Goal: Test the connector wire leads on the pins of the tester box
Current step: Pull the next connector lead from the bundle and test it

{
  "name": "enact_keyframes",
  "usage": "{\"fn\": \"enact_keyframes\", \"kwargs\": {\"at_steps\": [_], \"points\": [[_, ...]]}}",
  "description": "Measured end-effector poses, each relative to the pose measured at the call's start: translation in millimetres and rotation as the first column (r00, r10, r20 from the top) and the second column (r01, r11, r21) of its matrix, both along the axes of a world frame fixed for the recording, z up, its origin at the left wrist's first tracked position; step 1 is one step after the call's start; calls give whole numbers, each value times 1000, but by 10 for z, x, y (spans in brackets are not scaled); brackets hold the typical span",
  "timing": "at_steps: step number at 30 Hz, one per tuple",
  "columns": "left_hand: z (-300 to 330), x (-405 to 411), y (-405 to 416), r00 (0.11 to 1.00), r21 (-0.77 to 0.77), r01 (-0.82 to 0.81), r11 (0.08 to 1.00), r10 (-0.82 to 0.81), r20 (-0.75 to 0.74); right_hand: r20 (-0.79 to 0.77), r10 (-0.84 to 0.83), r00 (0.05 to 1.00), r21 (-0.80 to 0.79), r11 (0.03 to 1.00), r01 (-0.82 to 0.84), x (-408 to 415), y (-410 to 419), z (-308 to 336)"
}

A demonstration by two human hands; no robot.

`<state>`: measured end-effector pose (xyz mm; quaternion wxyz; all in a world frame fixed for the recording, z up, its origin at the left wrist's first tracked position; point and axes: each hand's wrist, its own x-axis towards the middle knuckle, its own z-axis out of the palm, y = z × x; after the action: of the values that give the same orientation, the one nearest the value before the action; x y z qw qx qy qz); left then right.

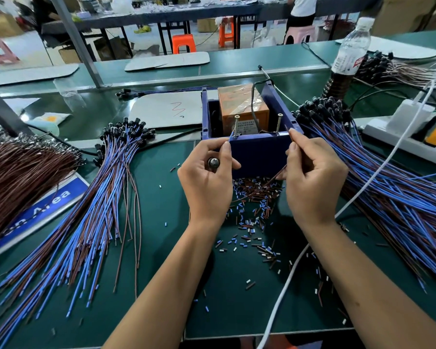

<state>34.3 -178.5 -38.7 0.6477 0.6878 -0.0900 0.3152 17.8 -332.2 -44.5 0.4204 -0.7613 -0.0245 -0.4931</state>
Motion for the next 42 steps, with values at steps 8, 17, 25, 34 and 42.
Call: {"fn": "enact_keyframes", "kwargs": {"at_steps": [8, 17, 25, 34, 42], "points": [[-9, 7, -6, 1000, -15, -12, 1000, 12, -16, -57, 72, 996, -69, 995, -76, 20, -13, -6], [48, -22, -14, 995, 71, -77, 995, 82, -58, -40, 56, 998, -151, 987, -61, 17, 5, 25], [26, -39, -4, 998, 30, -39, 999, 41, -54, -35, 63, 997, -116, 991, -67, 6, 0, 19], [110, -208, -218, 976, -10, 50, 999, -51, -213, -1, 64, 998, 68, 996, -63, -83, -103, 30], [388, -276, -1265, 669, 139, 600, 788, -400, -626, -2, -198, 980, 219, 956, 194, -489, -873, 89]]}}
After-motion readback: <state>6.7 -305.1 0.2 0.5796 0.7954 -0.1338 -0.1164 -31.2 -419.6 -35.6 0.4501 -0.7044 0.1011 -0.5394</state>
